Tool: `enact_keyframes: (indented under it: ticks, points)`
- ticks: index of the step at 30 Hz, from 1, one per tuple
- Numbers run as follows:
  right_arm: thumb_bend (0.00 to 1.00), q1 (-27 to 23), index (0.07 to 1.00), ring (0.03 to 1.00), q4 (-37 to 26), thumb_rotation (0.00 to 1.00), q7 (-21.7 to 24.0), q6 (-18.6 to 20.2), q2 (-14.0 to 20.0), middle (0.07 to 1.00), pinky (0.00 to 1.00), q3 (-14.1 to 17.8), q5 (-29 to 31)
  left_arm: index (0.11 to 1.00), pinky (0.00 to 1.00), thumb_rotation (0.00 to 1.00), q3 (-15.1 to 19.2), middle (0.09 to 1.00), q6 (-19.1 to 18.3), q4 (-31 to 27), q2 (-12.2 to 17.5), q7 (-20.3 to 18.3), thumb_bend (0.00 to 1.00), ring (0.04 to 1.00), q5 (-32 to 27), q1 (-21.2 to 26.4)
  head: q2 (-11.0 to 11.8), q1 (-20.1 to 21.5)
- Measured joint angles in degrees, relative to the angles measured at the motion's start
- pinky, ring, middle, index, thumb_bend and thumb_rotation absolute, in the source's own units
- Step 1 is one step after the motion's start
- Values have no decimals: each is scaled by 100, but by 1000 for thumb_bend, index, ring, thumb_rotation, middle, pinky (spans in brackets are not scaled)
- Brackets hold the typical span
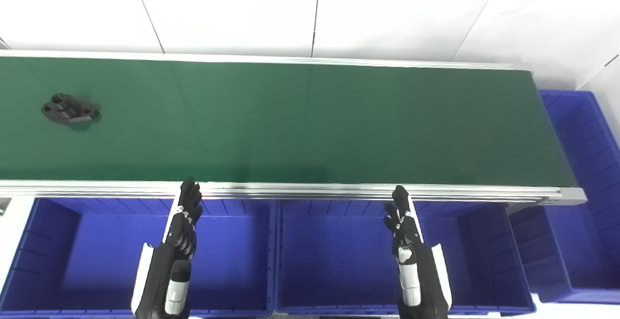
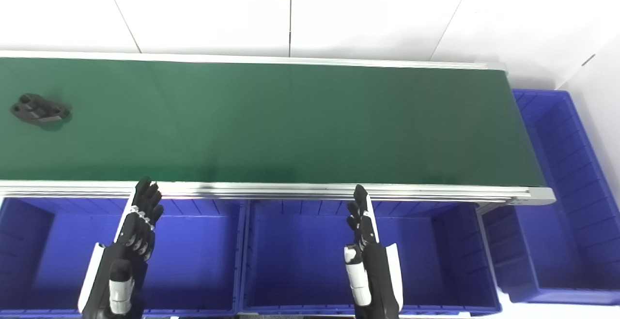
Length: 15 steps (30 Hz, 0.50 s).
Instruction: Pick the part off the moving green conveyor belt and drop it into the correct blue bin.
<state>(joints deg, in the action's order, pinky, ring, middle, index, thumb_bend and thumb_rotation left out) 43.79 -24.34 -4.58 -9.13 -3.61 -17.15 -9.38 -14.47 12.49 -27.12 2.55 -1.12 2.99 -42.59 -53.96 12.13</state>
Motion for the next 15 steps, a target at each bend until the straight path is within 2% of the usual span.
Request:
enact_keyframes:
  ticks: [15]
  points:
    - [794, 1, 1000, 971, 0, 1000, 0, 0, 0, 1000, 952, 0, 2, 1000, 1000, 994, -4, 1000, 0, 0, -1, 0, 841, 1000, -17, 0, -9, 9]
